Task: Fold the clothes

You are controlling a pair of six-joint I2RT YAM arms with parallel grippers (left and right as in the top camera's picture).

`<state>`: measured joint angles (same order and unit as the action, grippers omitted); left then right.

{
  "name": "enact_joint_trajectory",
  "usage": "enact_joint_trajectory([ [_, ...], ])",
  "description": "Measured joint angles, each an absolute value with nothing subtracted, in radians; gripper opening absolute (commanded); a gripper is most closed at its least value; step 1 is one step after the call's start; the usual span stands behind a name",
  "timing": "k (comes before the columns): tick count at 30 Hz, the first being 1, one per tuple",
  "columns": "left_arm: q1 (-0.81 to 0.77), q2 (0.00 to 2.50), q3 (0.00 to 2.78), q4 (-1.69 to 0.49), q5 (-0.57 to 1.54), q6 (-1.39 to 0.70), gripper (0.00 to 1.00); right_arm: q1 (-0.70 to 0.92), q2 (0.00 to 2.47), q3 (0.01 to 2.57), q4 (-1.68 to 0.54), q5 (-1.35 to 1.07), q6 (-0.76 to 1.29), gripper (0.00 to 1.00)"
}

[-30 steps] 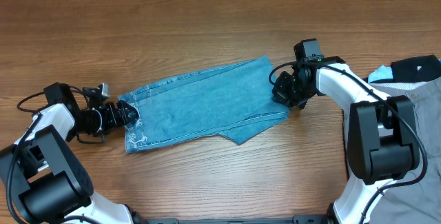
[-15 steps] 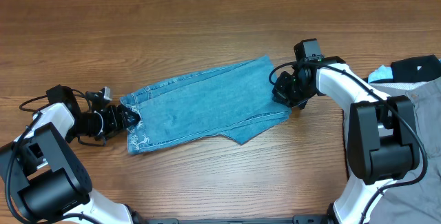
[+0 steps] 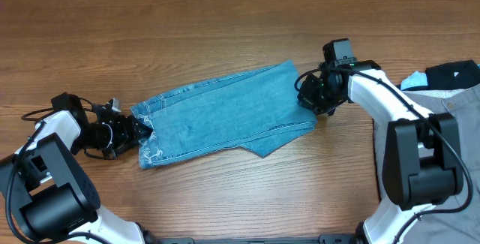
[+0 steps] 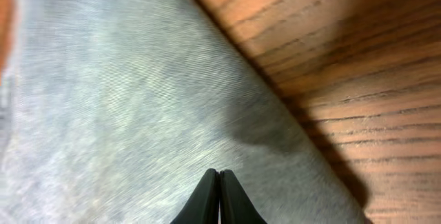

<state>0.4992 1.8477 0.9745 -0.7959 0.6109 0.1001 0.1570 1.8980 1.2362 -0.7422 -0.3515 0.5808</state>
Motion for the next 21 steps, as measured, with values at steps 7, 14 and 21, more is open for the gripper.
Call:
enact_joint_trajectory([
  [7,0.477,1.839,0.972,-0.784,0.609,0.107,0.72,0.157,1.892,1.236,-0.732,-0.351,0.579,0.05],
  [14,0.458,1.828,0.955,-0.741,0.590,0.142,0.66,0.157,1.892,1.236,-0.733,-0.352,0.579,0.05],
  [21,0.490,1.828,0.946,-0.739,0.649,0.179,0.75,0.157,1.892,1.236,-0.733,-0.352,0.579,0.05],
])
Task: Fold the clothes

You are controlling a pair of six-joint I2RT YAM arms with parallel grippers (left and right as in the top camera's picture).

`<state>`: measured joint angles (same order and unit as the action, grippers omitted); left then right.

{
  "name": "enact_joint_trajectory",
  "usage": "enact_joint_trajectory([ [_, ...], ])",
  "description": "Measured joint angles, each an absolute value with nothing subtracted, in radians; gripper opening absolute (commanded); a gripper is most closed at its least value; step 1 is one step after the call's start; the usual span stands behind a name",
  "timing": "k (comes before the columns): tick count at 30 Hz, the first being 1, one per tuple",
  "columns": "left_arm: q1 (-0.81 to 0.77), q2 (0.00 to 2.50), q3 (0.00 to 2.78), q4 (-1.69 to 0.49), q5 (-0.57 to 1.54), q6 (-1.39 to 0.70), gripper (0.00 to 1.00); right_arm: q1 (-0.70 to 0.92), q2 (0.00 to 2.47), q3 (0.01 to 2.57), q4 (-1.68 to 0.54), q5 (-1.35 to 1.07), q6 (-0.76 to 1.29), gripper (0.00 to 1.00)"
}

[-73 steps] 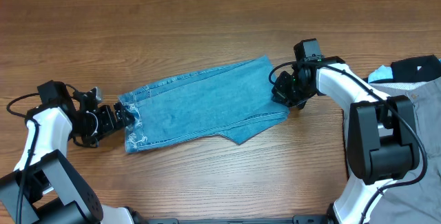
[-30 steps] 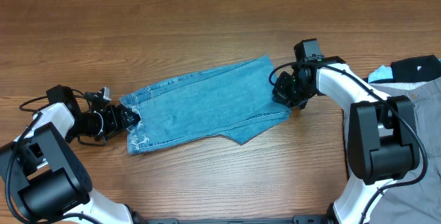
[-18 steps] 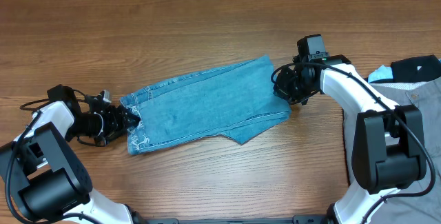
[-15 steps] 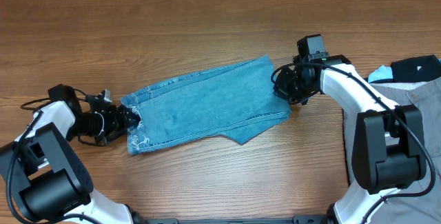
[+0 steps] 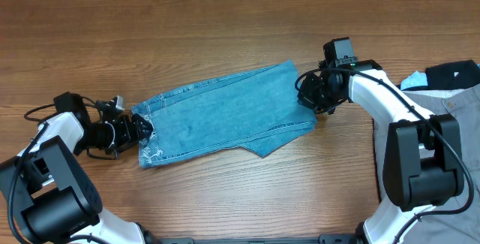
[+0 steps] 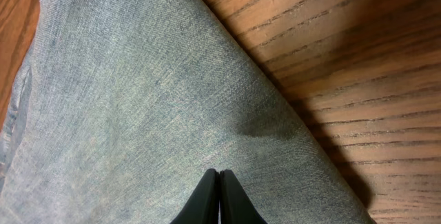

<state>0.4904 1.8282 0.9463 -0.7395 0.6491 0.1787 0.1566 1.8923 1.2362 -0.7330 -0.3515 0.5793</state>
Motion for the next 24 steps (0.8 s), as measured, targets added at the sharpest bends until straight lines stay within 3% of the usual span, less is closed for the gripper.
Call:
enact_joint_trajectory([
  [7,0.507,1.829,0.921,-0.681,0.710,0.223,0.74,0.157,1.892,1.236,-0.733,-0.352,0.580,0.05],
  [21,0.421,1.829,0.909,-0.620,0.701,0.299,0.60,0.157,1.892,1.236,-0.718,-0.352,0.580,0.05],
  [24,0.411,1.831,0.910,-0.638,0.696,0.299,0.48,0.157,1.892,1.236,-0.718,-0.352,0.583,0.05],
])
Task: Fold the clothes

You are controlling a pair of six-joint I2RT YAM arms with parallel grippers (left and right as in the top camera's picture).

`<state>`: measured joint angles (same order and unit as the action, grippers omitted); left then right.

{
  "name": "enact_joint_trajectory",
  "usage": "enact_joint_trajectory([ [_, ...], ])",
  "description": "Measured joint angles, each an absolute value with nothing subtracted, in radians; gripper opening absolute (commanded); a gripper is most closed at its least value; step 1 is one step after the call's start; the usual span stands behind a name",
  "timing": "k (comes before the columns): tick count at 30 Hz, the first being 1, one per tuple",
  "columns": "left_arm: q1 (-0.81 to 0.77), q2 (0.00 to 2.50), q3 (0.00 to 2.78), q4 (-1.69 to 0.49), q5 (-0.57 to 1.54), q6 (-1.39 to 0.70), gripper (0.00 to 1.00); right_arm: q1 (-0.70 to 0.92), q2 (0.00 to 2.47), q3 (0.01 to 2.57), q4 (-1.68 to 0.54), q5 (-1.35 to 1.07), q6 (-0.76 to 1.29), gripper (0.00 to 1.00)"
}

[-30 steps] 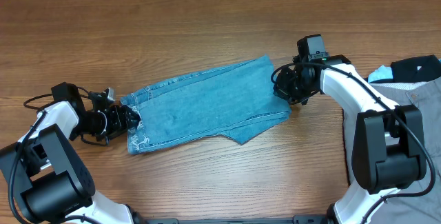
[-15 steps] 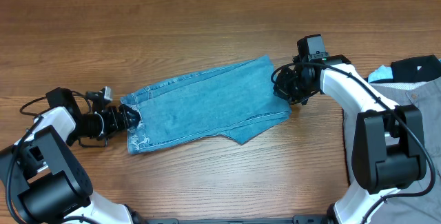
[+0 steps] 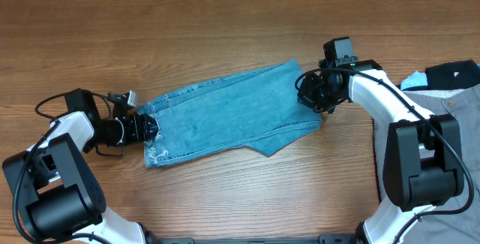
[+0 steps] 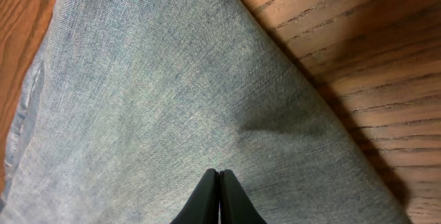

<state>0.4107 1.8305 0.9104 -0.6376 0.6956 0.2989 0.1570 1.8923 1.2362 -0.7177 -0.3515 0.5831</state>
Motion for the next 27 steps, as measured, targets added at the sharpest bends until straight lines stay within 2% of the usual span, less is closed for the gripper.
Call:
enact_joint_trajectory([
  [4,0.406,1.848,0.907,-0.652,0.686,0.294,0.09,0.157,1.892,1.236,-0.714,-0.352,0.591,0.05],
  [5,0.405,1.856,0.905,-0.656,0.690,0.290,0.04,0.157,1.892,1.236,-0.714,-0.352,0.594,0.05],
  [10,0.414,1.871,0.931,-0.714,0.690,0.286,0.04,0.157,1.892,1.236,-0.715,-0.352,0.598,0.04],
  [16,0.459,1.898,1.063,-0.974,0.570,0.262,0.04,0.157,1.861,1.240,-0.775,-0.331,0.598,0.04],
  [27,0.513,1.883,1.720,-1.410,0.295,0.202,0.04,0.157,1.613,1.363,-0.836,-0.313,0.581,0.04],
])
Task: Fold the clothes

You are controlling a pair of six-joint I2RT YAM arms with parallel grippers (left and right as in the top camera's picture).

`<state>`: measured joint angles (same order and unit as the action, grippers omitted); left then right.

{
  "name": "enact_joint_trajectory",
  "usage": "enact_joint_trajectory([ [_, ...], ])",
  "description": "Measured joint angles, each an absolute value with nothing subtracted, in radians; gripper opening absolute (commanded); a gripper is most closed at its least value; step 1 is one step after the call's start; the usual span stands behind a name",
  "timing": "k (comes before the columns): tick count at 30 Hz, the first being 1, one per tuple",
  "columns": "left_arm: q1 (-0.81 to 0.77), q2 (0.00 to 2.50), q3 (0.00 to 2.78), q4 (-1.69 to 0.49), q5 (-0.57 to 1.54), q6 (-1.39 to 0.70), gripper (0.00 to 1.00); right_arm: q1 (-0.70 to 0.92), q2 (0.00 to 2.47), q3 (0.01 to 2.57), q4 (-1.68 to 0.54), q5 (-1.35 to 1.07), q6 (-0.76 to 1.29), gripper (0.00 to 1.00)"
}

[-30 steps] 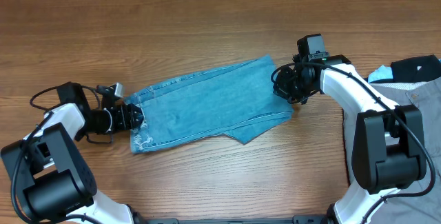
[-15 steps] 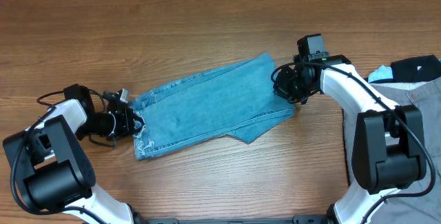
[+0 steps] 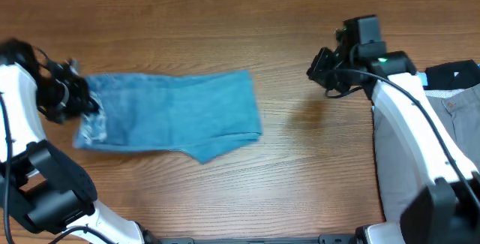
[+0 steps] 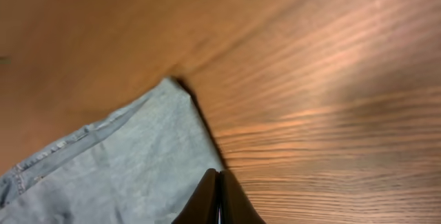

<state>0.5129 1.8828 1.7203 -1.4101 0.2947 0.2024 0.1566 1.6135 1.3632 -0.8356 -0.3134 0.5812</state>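
Note:
A blue denim garment [image 3: 172, 112] lies flat on the left half of the wooden table [image 3: 300, 191], its frayed end at the far left. My left gripper [image 3: 75, 100] sits at that frayed end, shut on the cloth. My right gripper [image 3: 316, 73] hovers right of the garment, apart from it, and is shut on nothing. In the right wrist view the shut gripper [image 4: 219, 182] points at the garment's corner [image 4: 117, 169], which fills the lower left over bare wood.
A pile of other clothes lies at the right edge: a grey garment [image 3: 450, 105] with a dark one [image 3: 457, 71] behind it. Both arms' cables hang near their wrists.
The garment now lies well to the left of where it was, with my left gripper still on its frayed end. My right gripper has come off the cloth and now stands apart from it.
At first both grippers were at the garment's ends, the left on the frayed end, the right shut on top of the other end. The left end then shifted slightly. Now the whole garment lies further left and only the left gripper holds it.

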Motion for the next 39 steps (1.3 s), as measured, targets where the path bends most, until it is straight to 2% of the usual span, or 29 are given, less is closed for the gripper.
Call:
enact_joint_trajectory([
  [6,0.439,1.863,1.932,-1.470,0.247,0.132,0.04,0.157,1.554,1.365,-0.848,-0.313,0.580,0.04],
  [17,0.110,1.884,1.943,-1.417,0.117,-0.074,0.04,0.157,1.551,1.365,-0.883,-0.298,0.579,0.04],
  [23,-0.020,1.947,1.943,-1.343,0.085,-0.184,0.04,0.157,1.551,1.365,-0.886,-0.295,0.579,0.05],
  [39,-0.206,2.161,1.942,-1.240,0.084,-0.273,0.04,0.157,1.551,1.365,-0.902,-0.287,0.575,0.04],
])
